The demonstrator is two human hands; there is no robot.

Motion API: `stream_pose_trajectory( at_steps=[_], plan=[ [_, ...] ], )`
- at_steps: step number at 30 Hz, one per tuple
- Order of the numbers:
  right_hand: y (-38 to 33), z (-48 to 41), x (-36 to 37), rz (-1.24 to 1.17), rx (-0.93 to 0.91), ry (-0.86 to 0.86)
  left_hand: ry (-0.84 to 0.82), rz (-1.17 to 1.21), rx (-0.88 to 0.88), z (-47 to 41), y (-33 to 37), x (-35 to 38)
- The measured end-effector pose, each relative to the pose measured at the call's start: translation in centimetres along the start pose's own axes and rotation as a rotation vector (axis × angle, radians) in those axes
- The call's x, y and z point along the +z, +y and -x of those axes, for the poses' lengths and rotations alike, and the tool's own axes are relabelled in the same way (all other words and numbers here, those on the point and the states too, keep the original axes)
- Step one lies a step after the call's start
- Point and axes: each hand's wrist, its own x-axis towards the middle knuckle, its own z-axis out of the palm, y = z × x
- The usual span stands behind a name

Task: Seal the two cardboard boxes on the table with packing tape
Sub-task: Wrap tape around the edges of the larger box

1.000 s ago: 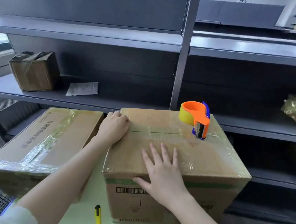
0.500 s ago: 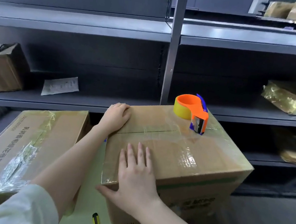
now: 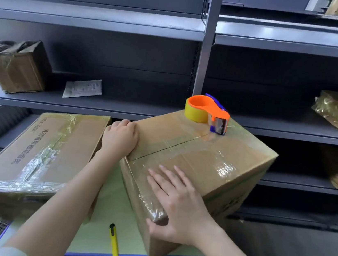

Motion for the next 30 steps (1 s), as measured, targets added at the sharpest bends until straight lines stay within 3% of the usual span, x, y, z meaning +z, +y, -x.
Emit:
stream_pose_trajectory(
  at_steps=[7, 12, 19, 24, 30],
  plan=[
    [3.7, 3.8, -1.2, -0.083, -0.12, -0.049, 0.002, -0.148, -0.194, 5.4, 0.8, -1.1],
    [7.5, 5.9, -1.3, -0.218, -0.095, -0.072, 0.069, -0.187, -0.33, 8.4, 1.3, -1.1],
    [12.4, 6.2, -1.4, -0.32, -0.021, -0.024, 0.201, -0.155, -0.333, 11.2, 4.3, -0.9],
    [15.9, 6.9, -1.9, -0.438, 0.105, 0.009, 0.136, -0.288, -0.335, 11.1, 7.1, -1.0],
    [15.8, 6.7, -1.2, -0.445, 0.129, 0.115, 0.023, -0.387, -0.345, 8.0, 6.3, -1.7]
  ],
)
